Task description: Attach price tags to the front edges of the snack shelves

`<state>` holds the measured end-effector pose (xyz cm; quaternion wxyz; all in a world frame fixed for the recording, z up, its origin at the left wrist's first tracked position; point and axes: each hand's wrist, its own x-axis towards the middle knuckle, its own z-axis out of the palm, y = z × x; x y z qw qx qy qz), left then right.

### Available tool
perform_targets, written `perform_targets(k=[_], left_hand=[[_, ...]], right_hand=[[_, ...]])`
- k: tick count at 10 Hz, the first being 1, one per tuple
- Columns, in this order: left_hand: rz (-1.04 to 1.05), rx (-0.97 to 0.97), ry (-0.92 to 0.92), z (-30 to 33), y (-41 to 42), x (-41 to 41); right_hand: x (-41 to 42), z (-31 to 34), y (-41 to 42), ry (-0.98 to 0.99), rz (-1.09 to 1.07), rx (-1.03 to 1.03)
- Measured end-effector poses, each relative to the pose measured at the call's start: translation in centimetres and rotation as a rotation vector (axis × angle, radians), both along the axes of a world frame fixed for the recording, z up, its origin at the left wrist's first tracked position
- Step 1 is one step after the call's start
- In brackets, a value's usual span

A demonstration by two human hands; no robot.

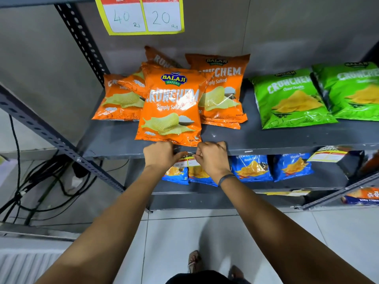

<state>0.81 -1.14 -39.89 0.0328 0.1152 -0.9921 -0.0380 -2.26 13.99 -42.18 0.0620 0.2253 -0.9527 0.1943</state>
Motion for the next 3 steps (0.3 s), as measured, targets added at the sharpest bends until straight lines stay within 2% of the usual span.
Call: perform_targets(k=[1, 2, 3], left_hand=[[0.026, -0.053, 0.097, 1.3, 1.0, 0.5], [-0.086, -0.110, 0.384, 3.8, 3.1, 1.8], [-0.194, -0.121, 0.784, 8.8, 5.8, 2.4]], right_hand=[[0.7, 0.8, 0.7, 0.037, -0.009, -0.055], [1.7, 3.5, 2.1, 0.229, -0.038, -0.208], [2.3, 9.2, 3.9, 0.488, -0.077, -0.351]])
